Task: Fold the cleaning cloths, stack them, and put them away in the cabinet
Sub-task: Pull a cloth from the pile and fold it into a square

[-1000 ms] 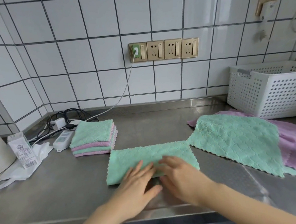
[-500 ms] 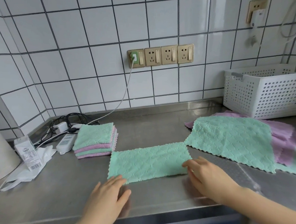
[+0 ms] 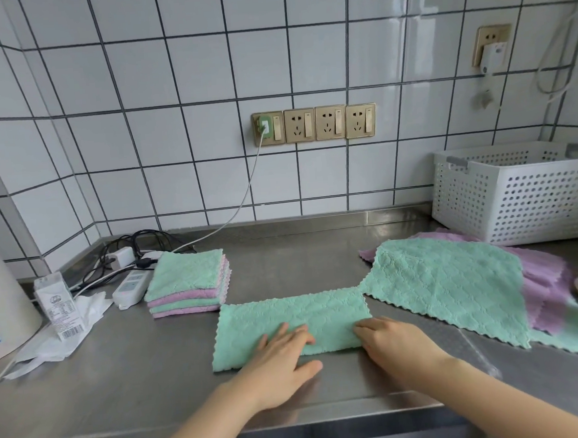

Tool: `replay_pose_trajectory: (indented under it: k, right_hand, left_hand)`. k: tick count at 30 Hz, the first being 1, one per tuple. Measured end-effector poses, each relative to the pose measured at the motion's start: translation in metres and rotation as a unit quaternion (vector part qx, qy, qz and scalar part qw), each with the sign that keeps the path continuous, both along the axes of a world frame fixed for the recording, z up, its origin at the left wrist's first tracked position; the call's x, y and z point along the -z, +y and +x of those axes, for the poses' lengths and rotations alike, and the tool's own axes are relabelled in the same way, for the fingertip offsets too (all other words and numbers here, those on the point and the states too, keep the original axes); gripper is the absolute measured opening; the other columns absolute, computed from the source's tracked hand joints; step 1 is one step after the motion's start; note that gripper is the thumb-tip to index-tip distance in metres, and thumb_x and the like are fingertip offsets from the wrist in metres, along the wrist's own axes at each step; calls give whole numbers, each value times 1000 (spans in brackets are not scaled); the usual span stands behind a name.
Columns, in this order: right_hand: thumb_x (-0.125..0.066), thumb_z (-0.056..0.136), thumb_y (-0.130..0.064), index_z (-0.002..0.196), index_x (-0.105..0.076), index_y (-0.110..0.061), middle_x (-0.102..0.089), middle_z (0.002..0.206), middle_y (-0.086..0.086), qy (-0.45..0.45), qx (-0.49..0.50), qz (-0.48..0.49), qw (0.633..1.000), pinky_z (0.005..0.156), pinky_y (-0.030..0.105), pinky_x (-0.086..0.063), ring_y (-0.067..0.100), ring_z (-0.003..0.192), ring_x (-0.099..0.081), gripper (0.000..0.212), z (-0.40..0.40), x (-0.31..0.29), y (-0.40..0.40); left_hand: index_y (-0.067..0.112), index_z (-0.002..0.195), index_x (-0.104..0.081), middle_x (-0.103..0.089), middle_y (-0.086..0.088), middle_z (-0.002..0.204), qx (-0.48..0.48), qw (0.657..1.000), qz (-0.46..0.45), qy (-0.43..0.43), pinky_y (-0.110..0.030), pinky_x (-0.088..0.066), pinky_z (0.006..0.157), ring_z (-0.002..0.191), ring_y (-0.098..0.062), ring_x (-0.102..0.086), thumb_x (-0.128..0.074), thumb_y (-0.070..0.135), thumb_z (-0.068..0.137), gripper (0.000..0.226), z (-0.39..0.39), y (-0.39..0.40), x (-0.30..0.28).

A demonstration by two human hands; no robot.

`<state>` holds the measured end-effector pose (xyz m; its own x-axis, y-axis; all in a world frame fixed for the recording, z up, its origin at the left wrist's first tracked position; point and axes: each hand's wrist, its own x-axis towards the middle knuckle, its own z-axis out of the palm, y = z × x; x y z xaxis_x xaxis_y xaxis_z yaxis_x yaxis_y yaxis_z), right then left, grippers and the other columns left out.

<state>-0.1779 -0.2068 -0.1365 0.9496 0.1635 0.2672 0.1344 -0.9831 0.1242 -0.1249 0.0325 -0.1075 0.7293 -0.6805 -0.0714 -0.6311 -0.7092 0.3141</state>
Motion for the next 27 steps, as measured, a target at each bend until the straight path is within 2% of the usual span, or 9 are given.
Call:
replay_pose_trajectory:
  k: [5, 9, 12, 15, 17, 20, 22, 25, 27]
  right_hand:
    - [-76, 54, -9, 60, -53, -20, -52, 57, -5, -74, -31, -22, 997, 37, 27, -40, 18, 51, -52, 26, -16, -28, 2]
    - [-54, 80, -18, 64, -53, -16, -53, 62, -4, -97, -155, 89, 979, 53, 27, -44, 17, 61, -50, 16, -46, -57, 44]
    - [-48, 94, -31, 77, -61, -16, -56, 73, -9, -6, -189, 219, 957, 68, 20, -41, 9, 74, -49, 27, -60, -72, 50]
    - [-53, 94, -23, 89, -68, -22, -64, 83, -16, -29, -77, 343, 936, 76, 18, -46, 3, 83, -58, 16, -51, -70, 23]
    - [-55, 91, -8, 101, -68, -22, -67, 93, -16, -27, -1, 344, 938, 83, 21, -50, -4, 86, -60, 21, -42, -56, 2]
    - [-58, 89, -14, 122, -56, -26, -63, 110, -15, 42, 13, 314, 948, 93, 21, -48, -6, 98, -57, 34, -40, -34, -5]
    - [-61, 85, -27, 129, -49, -32, -58, 119, -16, 69, -33, 301, 951, 95, 18, -44, -5, 107, -53, 46, -42, -26, 3]
    - [-65, 84, -33, 124, -57, -34, -59, 119, -21, 53, -118, 325, 937, 94, 16, -42, -6, 113, -52, 41, -42, -25, 23]
    - [-63, 89, -31, 112, -68, -30, -65, 112, -24, 44, -157, 368, 916, 94, 15, -44, -7, 113, -54, 24, -42, -27, 33]
  left_hand:
    - [30, 125, -37, -45, 9, 140, -53, 991, -31, -120, -34, -29, 108, 133, -15, -36, -43, 57, 89, 46, -6, -17, 4]
    - [35, 146, -21, -25, 8, 155, -61, 987, -72, -132, -30, -23, 113, 140, -14, -27, -50, 44, 89, 65, -10, -29, 9]
    - [32, 142, -39, -31, 12, 152, -16, 992, -107, -58, -25, -18, 115, 141, -9, -25, -41, 16, 94, 51, -13, -27, 5]
    - [2, 111, -65, -65, 2, 107, 4, 970, -201, 136, -23, -50, 81, 94, -6, -60, -52, 0, 87, 28, -14, -11, -5]
    - [14, 73, -63, -63, 17, 59, -27, 956, -209, 202, -10, -43, 56, 56, 8, -56, -53, -14, 81, 30, -10, 3, -10]
    - [23, 55, -47, -51, 16, 40, -39, 938, -227, 261, -10, -35, 51, 42, 5, -46, -46, -18, 78, 48, -11, 15, -21]
    - [16, 58, -60, -56, 6, 43, -36, 934, -218, 280, -15, -39, 50, 44, -1, -50, -53, -9, 86, 39, -8, 23, -19]
    - [15, 93, -77, -66, -34, 94, -81, 888, -272, 362, -43, -45, 76, 83, -35, -63, -69, 22, 87, 13, -11, 21, -18]
    - [11, 84, -79, -70, -25, 91, -104, 863, -303, 390, -31, -48, 73, 81, -29, -65, -69, 17, 85, 11, -12, 20, -18]
